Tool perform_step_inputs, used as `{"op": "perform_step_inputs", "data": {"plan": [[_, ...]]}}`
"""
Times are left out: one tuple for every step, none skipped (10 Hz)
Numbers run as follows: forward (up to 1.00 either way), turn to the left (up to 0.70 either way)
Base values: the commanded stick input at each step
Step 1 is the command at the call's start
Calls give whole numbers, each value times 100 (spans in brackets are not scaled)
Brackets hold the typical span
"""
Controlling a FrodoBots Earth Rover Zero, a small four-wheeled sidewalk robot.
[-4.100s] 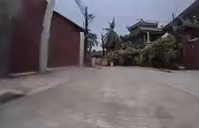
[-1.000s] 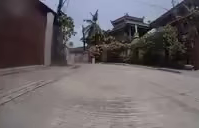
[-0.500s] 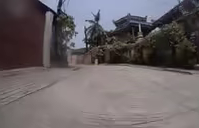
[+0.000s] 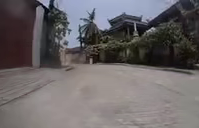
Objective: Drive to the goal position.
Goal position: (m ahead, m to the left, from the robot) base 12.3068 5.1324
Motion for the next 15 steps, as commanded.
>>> {"op": "perform_step_inputs", "data": {"plan": [[100,0],[100,0],[100,0],[100,0],[100,0],[100,0],[100,0],[100,0],[100,0],[100,0],[100,0],[100,0],[100,-11],[100,-37],[100,-40]]}}
